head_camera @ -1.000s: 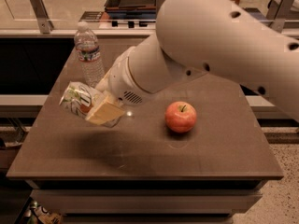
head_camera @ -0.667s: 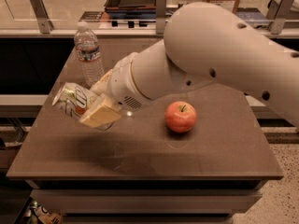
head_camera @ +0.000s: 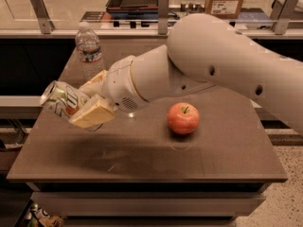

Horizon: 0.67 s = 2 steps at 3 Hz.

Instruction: Place 7up can upright

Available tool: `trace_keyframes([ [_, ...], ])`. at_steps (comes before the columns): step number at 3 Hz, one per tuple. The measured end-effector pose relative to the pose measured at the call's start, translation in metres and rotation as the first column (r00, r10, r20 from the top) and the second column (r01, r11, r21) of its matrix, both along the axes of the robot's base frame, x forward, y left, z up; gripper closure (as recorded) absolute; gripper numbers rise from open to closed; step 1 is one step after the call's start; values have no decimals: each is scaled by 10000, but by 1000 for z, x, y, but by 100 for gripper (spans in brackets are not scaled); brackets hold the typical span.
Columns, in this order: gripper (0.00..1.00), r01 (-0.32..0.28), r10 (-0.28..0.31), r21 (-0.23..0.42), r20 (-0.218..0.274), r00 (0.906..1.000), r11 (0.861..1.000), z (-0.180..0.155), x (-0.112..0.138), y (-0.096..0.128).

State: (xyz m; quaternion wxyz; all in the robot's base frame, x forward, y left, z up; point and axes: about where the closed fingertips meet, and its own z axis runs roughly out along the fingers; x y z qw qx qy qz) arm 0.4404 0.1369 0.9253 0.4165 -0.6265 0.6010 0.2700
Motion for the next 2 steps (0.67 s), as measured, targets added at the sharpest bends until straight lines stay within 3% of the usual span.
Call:
trace_keyframes([
  [1, 100, -201, 204, 701, -28, 9998, 9973, -4, 1, 8],
  [2, 100, 14, -1, 1328, -97, 10000, 9911, -10, 3, 5],
])
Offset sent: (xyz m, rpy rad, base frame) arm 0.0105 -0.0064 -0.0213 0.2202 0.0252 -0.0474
